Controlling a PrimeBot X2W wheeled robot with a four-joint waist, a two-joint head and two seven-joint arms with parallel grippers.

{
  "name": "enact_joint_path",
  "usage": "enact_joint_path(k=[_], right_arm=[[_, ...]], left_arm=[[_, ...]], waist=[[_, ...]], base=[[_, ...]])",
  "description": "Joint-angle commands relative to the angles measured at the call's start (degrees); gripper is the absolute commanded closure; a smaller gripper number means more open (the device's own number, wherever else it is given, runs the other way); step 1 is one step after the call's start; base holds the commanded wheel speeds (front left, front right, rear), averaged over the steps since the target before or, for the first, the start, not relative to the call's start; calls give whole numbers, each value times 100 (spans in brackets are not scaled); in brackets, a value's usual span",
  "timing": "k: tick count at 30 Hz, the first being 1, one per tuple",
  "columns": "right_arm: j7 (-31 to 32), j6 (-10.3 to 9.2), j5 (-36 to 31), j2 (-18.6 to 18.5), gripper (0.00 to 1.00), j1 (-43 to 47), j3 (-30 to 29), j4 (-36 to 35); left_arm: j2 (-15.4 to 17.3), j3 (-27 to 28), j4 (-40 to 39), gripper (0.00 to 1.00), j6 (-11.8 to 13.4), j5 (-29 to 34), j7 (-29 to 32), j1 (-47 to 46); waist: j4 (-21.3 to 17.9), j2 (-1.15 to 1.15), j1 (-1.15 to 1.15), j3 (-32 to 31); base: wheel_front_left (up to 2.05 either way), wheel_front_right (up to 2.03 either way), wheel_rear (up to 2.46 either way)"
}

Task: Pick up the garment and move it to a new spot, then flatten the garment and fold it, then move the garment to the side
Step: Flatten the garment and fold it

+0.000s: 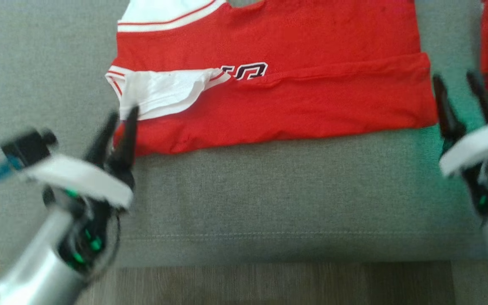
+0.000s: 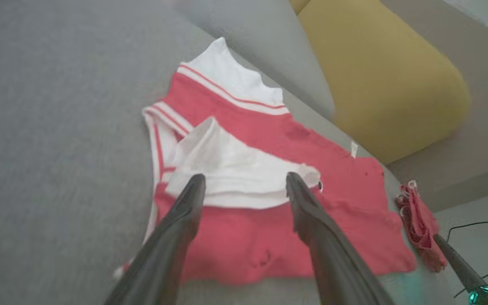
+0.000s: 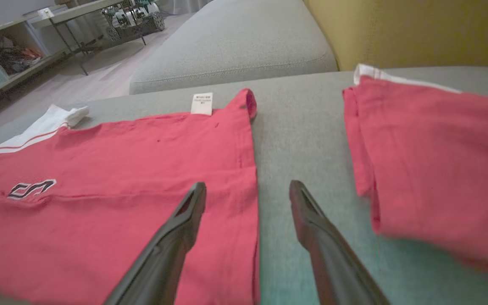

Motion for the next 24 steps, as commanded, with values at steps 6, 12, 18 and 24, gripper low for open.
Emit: enact_joint_path(k=[6,12,18,24], right_arm=[[-175,-2,-195,364,0,707,-88,-559],[-185,-2,-463,631,0,915,-188,-638],[-165,-2,-640,758,0,793,-242,-348],[-68,-2,-566,794,0,442,-203,332]], left_arm=[[62,-36,20,0,295,672,-275,365],[63,-278,745,0,583,1410,-319,165],[15,-549,1519,0,716,1770,-169,-152],[-124,-730,1930,0,278,1799,-146,-355]], waist=[[-25,0,0,-226],[-73,0,0,-257],[-145,0,0,-271],[-164,0,0,-280]], base=[[0,0,0],[0,0,0],[0,0,0],[0,0,0]])
